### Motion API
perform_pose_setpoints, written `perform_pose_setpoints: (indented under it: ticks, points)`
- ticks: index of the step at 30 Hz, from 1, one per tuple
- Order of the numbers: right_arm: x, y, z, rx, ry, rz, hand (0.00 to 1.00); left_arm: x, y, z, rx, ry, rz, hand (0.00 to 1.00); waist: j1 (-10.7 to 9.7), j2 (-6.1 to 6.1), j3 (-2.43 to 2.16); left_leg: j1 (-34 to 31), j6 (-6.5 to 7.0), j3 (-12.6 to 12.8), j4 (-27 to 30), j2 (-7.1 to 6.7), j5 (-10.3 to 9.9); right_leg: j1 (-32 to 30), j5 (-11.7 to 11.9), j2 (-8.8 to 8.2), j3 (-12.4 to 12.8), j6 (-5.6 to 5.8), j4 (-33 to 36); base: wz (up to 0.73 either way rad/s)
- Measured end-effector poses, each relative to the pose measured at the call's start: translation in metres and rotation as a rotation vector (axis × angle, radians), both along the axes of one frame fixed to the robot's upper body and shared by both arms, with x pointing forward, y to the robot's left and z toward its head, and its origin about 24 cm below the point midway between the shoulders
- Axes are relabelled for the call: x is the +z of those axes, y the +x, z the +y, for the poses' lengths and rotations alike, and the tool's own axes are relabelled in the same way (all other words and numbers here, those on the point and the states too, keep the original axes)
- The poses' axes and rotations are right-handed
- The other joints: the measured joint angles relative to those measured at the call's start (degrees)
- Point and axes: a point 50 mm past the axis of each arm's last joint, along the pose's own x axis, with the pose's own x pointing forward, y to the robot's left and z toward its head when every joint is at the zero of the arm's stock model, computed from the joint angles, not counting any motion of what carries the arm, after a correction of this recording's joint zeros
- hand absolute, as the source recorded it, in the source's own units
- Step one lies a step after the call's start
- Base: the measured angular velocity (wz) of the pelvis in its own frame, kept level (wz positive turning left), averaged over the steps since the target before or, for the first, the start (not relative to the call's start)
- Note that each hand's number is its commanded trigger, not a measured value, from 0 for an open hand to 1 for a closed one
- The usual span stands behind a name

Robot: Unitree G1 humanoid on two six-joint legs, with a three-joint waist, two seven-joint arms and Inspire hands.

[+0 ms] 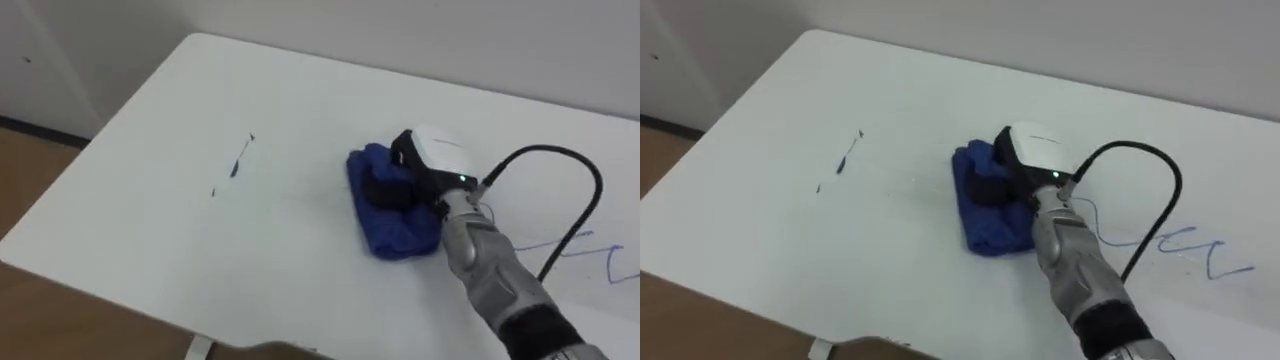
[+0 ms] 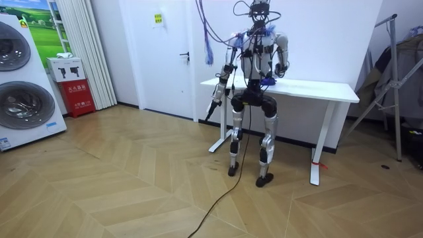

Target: Wipe table

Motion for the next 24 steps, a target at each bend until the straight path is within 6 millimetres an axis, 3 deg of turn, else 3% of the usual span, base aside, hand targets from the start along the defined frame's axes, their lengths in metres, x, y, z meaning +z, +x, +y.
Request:
perform_pose_setpoints:
  ticks: [1,2,3,4,5,7,9,11,17,19,20,21,23,24]
  points:
    - [-0.008,-0.012,-0.007,-0.03,0.02,-0.01,1.0,0.002,0.0,0.005,0.016,0.016,-0.014,0.0,-1.67,-0.75,-0.23,0.66,0.0,-0.46,-0.56,-0.74,0.0,1.52,0.03,-0.8,-0.9,3.38,-0.66,0.69]
    - [-0.015,-0.023,-0.016,-0.071,0.045,-0.023,1.0,0.005,0.002,0.012,0.041,0.035,-0.039,0.0,-3.33,-1.98,-0.1,1.55,0.02,-0.75,-1.2,-1.54,0.01,2.94,-0.52,-1.61,-1.09,6.54,-1.22,0.51]
    - [-0.019,-0.03,-0.022,-0.102,0.062,-0.024,1.0,0.007,0.001,0.015,0.051,0.046,-0.046,0.0,-4.01,-2.57,-0.19,1.96,0.02,-1.16,-1.59,-1.7,0.01,3.6,-0.69,-1.64,-1.51,6.83,-1.69,0.51]
    - [-0.027,-0.047,-0.038,-0.181,0.087,-0.026,1.0,0.01,0.001,0.023,0.061,0.072,-0.056,0.0,-6.0,-3.0,-0.44,2.11,0.02,-1.99,-1.65,-1.95,0.01,5.29,-0.58,-1.54,-3.05,7.06,-2.97,0.39]
    - [-0.03,-0.056,-0.046,-0.225,0.097,-0.028,1.0,0.011,0.0,0.027,0.068,0.084,-0.061,0.0,-6.57,-3.4,-0.63,2.15,0.02,-2.07,-1.68,-2.01,0.01,5.9,-0.47,-1.42,-3.59,7.22,-3.36,0.4]
    - [-0.041,-0.085,-0.081,-0.398,0.104,-0.011,1.0,0.014,-0.003,0.035,0.111,0.111,-0.075,0.0,-7.01,-4.27,-1.07,3.62,0.03,-2.06,-2.21,-2.22,-0.06,8.07,-0.01,-1.33,-4.43,7.59,-4.77,0.1]
    - [-0.041,-0.093,-0.101,-0.468,0.086,-0.011,1.0,0.015,-0.002,0.036,0.11,0.119,-0.087,0.0,-6.92,-3.97,-1.12,4.47,0.26,-2.32,-2.79,-2.17,-0.69,8.76,0.06,-1.15,-4.67,7.64,-4.88,-0.03]
    - [-0.038,-0.087,-0.108,-0.474,0.07,0.003,1.0,0.014,-0.003,0.034,0.104,0.114,-0.089,0.0,-6.4,-3.78,-1.09,4.85,0.29,-1.96,-3.09,-2.01,-0.78,8.8,0.23,-1.08,-4.13,7.64,-4.75,-0.15]
    - [-0.025,-0.05,-0.095,-0.397,0.003,0.057,1.0,0.008,-0.002,0.022,0.067,0.071,-0.068,0.0,-4.96,-3.1,-0.88,4.76,-0.01,-1.16,-3.38,-1.25,-0.58,7.92,1.01,-0.33,-2.87,6.93,-4.58,-0.14]
    - [-0.012,-0.023,-0.076,-0.311,-0.026,0.065,1.0,0.005,-0.005,0.014,0.055,0.038,-0.05,0.0,-2.45,-3.29,-0.96,4.81,-0.36,0.33,-3.92,-0.6,-0.31,6.77,1.19,0.09,-1.61,6.59,-3.72,-0.35]
    - [-0.007,-0.015,-0.07,-0.281,-0.044,0.057,1.0,0.005,-0.003,0.013,0.055,0.032,-0.051,0.0,-1.55,-3.27,-0.8,4.82,-0.4,0.41,-4.07,-0.45,-0.23,6.46,1.34,0.3,-1.61,6.34,-3.7,-0.36]
    - [0.003,0.001,-0.053,-0.213,-0.057,0.035,1.0,0.004,-0.002,0.013,0.058,0.029,-0.052,0.0,-0.62,-3.38,-0.31,4.88,-0.62,0.35,-4.32,-0.23,0.01,6.3,1.45,0.6,-1.67,6.17,-3.84,-0.04]
    - [0.022,0.021,-0.037,-0.136,-0.071,-0.017,1.0,0.005,-0.002,0.013,0.055,0.026,-0.048,0.0,0.6,-3.71,0.24,4.86,-0.66,-0.51,-4.18,-0.23,0.36,6.22,1.45,0.65,-3.32,6.17,-4.05,0.24]
    - [0.026,0.024,-0.035,-0.127,-0.076,-0.034,1.0,0.005,-0.002,0.013,0.056,0.027,-0.045,0.0,0.99,-3.82,0.24,4.62,-0.66,-0.92,-4.18,-0.27,0.36,6.18,1.45,0.62,-3.91,6.17,-4.06,0.38]
